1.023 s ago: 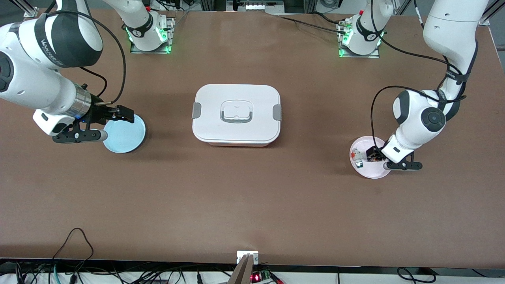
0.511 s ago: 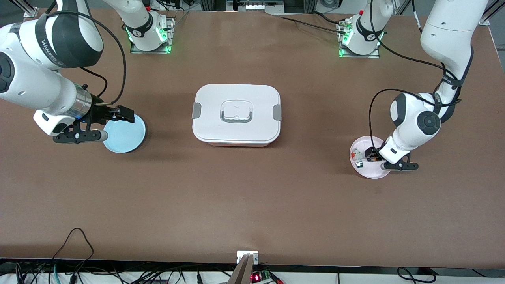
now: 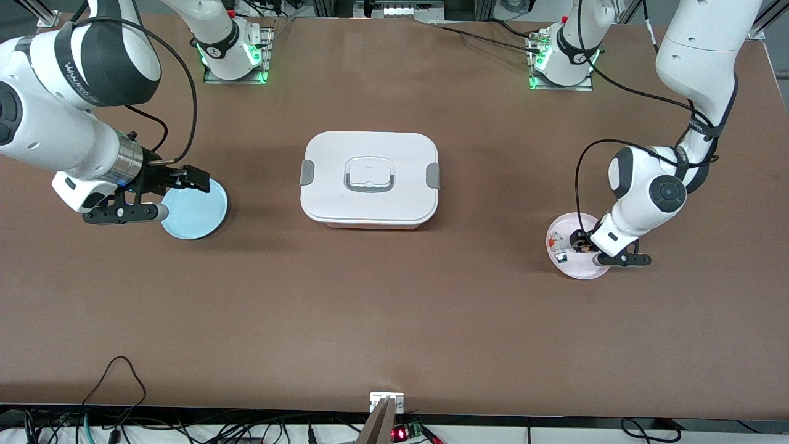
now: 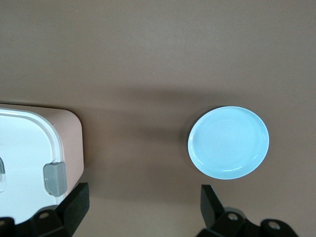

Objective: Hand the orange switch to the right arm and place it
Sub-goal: 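Lower the left gripper and grasp the orange-black switch on the white dish, then lift the switch with the left gripper and carry it over the lunch box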

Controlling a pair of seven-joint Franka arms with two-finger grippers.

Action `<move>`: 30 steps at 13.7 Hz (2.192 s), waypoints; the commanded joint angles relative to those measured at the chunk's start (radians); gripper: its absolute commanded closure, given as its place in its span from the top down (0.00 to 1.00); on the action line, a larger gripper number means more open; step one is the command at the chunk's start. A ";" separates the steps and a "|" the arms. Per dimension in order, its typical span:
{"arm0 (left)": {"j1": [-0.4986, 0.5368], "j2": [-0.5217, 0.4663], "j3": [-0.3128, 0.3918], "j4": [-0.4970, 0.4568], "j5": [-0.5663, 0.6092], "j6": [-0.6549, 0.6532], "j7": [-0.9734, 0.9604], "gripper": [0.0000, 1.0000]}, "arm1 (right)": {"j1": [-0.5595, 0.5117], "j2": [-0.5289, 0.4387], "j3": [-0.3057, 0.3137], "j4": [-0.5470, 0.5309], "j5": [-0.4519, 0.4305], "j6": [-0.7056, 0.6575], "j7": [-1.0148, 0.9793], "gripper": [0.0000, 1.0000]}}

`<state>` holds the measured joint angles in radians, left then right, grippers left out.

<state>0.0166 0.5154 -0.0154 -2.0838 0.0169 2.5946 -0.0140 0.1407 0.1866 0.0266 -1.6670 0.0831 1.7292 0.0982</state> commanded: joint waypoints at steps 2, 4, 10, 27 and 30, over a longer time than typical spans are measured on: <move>0.000 -0.060 -0.011 0.195 -0.006 -0.400 0.026 0.25 | -0.004 -0.003 -0.001 0.009 0.015 -0.005 -0.014 1.00; -0.003 -0.057 -0.012 0.325 -0.029 -0.621 0.067 0.25 | -0.004 -0.003 -0.001 0.009 0.015 -0.005 -0.014 1.00; 0.002 -0.060 -0.012 0.550 -0.306 -1.001 0.295 0.27 | -0.006 -0.003 -0.001 0.010 0.015 0.001 -0.014 1.00; -0.127 0.083 -0.219 0.533 -1.642 -0.736 1.949 0.20 | -0.055 0.085 -0.001 -0.013 0.926 -0.019 -0.132 1.00; -0.248 0.091 -0.221 0.521 -1.822 -0.599 2.083 0.20 | -0.055 0.096 -0.001 -0.051 1.090 -0.017 -0.132 1.00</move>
<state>-0.1688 0.6038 -0.2379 -1.5605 -1.6916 1.9192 1.9394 0.0936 0.2826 0.0224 -1.6875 1.0792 1.7202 -0.0197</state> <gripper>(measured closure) 0.273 0.000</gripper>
